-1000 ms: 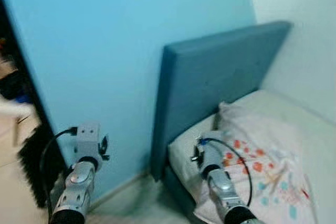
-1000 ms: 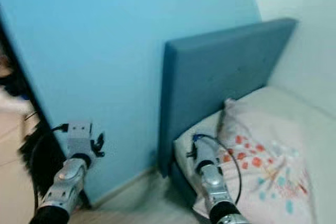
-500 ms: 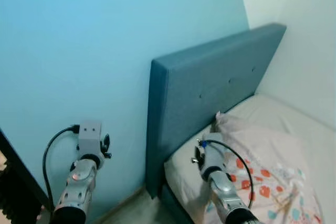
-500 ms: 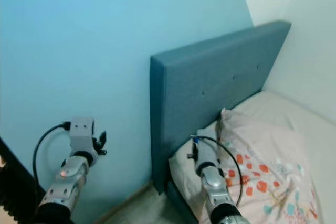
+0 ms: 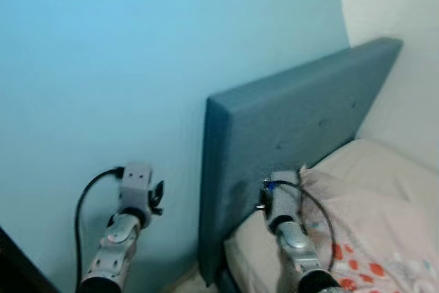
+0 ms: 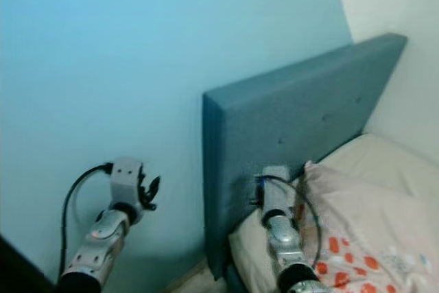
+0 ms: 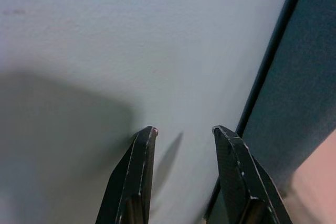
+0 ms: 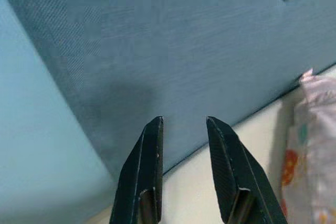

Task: Clean up the room

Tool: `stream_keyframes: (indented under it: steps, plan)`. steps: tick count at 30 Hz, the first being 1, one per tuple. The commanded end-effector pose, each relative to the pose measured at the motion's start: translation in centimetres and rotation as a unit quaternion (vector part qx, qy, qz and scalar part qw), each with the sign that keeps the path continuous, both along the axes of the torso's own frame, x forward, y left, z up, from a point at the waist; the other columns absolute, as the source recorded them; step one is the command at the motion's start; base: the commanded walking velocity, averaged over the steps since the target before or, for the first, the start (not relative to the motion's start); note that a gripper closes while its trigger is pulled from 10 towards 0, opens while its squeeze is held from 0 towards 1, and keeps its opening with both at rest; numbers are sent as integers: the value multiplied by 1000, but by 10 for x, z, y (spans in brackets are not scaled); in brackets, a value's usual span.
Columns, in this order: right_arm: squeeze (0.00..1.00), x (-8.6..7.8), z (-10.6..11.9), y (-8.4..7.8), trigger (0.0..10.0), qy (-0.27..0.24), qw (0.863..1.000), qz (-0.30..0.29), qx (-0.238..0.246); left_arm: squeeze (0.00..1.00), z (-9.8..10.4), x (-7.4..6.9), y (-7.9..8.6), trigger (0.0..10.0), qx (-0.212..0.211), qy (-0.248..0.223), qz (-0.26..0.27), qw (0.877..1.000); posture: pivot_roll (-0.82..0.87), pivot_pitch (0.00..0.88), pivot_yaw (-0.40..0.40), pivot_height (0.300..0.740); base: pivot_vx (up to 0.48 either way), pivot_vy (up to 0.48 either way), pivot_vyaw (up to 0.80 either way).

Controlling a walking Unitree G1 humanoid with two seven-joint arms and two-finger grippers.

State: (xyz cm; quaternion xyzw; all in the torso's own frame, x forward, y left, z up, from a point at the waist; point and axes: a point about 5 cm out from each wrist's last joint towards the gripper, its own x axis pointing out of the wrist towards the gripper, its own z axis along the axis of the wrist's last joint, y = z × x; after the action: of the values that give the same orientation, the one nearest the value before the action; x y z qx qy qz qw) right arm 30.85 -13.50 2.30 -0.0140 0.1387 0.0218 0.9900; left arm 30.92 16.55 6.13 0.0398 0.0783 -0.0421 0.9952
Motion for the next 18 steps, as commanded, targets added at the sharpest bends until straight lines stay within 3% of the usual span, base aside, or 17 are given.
stream_keyframes:
  steps: [1,18]
  plan:
    - [0,-3,-4,-13,10000,9,1000,-22,2,0,-2,0,16,10000,15,13,34,999,90,0,-57,740,0,0,-800]
    - [0,-5,-4,-19,10000,5,999,-33,-1,0,-8,-3,10,10000,10,27,21,999,79,0,-58,740,0,0,-800]
